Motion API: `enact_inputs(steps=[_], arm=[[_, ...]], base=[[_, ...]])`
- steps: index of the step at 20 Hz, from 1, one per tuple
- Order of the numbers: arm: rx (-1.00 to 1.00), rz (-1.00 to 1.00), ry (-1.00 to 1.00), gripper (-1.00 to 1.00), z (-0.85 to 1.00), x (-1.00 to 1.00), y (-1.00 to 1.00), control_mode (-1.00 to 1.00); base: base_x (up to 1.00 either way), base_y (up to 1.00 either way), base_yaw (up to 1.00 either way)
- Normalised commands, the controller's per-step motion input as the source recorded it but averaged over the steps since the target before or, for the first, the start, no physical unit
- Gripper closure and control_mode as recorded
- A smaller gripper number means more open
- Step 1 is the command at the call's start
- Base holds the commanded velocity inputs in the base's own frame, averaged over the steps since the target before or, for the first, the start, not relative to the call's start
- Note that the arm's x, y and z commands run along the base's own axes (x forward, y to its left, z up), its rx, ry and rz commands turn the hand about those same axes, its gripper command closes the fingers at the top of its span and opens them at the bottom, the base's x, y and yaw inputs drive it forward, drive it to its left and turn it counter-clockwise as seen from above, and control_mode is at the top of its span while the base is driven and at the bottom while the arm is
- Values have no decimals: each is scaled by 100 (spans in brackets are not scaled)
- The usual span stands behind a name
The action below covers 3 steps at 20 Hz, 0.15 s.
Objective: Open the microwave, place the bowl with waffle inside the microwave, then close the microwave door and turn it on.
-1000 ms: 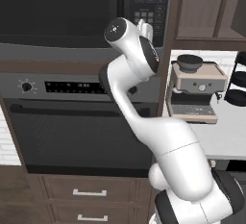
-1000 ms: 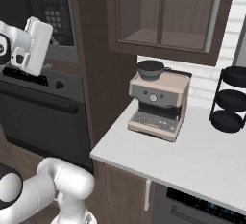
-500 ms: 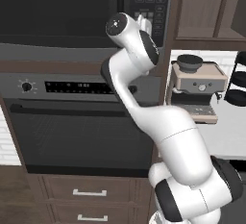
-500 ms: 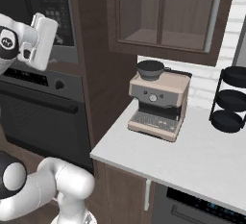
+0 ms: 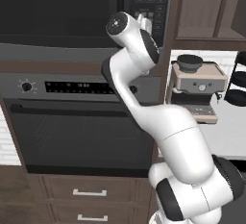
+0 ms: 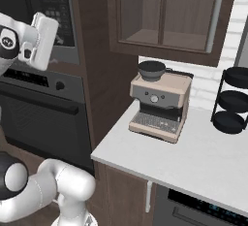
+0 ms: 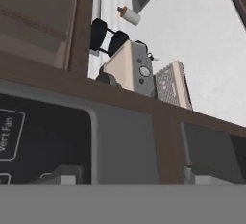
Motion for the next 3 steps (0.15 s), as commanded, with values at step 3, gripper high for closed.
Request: enact_inputs(steps=[3], arm=[[0,0,-4,-100,-13,0,0,-100]], base=[[0,0,0]])
